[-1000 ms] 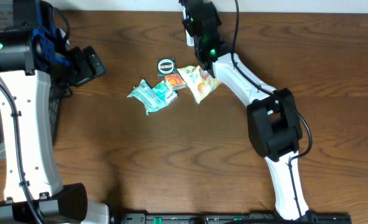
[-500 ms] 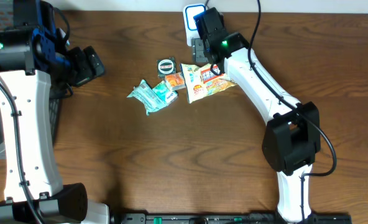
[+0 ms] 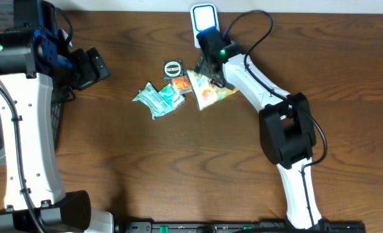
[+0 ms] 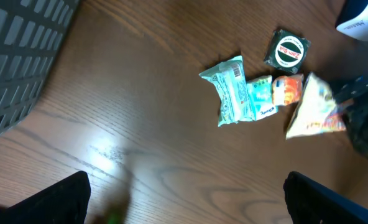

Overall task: Scan the item barcode
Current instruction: 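Raise the yellow bag up to the white scanner face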

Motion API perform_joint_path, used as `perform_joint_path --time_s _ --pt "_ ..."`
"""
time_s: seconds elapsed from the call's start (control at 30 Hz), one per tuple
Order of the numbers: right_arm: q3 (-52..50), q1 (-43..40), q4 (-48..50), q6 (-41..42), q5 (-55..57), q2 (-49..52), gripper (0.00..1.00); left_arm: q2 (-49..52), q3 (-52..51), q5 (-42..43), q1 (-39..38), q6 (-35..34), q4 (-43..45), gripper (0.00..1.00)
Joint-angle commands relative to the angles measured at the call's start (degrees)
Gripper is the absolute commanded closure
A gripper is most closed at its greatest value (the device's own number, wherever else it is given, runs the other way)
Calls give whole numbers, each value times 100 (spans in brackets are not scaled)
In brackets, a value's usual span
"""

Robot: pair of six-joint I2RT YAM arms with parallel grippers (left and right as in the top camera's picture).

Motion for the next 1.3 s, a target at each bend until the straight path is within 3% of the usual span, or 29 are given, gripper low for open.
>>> perform_joint_path --time_s 0.0,0.13,0.23,0.4,0.57,0.67,0.7,0.73,0.77,0.93,1.13,1.27 --pt "-7 -20 -629 289 76 0 5 -48 46 -31 13 11 -17 2" --pt "-7 -26 -1287 201 337 -96 7 -48 46 -31 13 11 -17 2" --pt "-7 -31 -1543 -173 411 -116 17 -48 46 -31 13 11 -17 2" --pt "-74 39 -1888 -420 415 -96 1 -48 46 -31 13 11 -17 2" --pt "-586 66 -1727 -420 393 -96 2 -48 46 -31 13 11 -17 2" --pt "-1014 66 -1381 -426 376 -96 30 -48 46 -31 13 11 -17 3" --pt "-1086 66 -1333 -431 376 -96 43 -48 46 -31 13 11 -17 2" --pt "-1104 63 -1318 -540 374 -98 69 -48 46 -31 13 11 -17 2" --pt "-1064 57 -1320 -629 393 -116 80 -48 46 -31 13 11 -17 2" --pt "-428 4 -1325 -1606 651 -210 99 -48 46 -31 13 11 -17 2" --pt "881 13 -605 -3480 1539 -223 99 -48 46 -31 13 11 -17 2" --pt "979 17 1062 -5106 1963 -219 99 -48 46 -31 13 11 -17 2"
